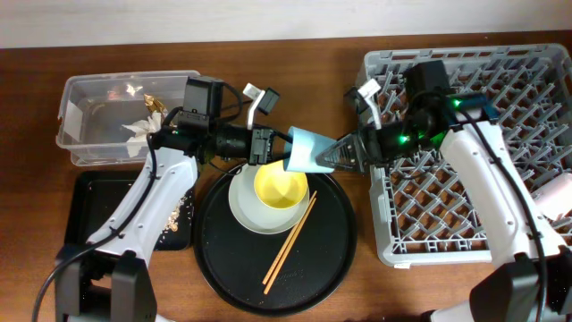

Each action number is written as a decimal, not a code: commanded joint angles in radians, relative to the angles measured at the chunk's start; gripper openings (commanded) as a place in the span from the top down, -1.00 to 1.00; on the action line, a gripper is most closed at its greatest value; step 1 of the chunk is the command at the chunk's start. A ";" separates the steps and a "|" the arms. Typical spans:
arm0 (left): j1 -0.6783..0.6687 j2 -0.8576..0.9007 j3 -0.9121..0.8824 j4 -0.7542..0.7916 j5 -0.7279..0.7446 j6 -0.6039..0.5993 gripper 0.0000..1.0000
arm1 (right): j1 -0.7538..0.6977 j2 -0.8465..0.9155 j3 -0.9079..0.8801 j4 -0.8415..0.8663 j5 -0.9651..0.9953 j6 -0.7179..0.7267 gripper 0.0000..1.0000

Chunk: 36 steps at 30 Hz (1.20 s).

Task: Sort waste into correct bins and load items into the dishwasher rack
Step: 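Lift the blue cup with the left gripper and pass it to the right gripper, then place the blue cup in the dish rack with the right gripper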

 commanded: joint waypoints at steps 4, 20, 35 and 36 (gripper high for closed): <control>0.000 0.000 0.008 0.005 0.033 0.005 0.99 | 0.050 -0.002 -0.006 0.013 -0.053 -0.018 -0.79; 0.000 0.000 0.008 0.001 0.033 0.005 0.99 | 0.050 -0.002 -0.006 0.067 0.008 -0.019 -0.35; 0.025 0.000 0.008 -0.161 -0.362 0.014 0.39 | 0.050 -0.009 0.018 0.037 0.566 -0.006 -0.16; 0.040 0.000 0.008 -0.180 -0.383 0.014 0.39 | 0.045 -0.011 0.043 0.003 0.639 -0.006 -0.15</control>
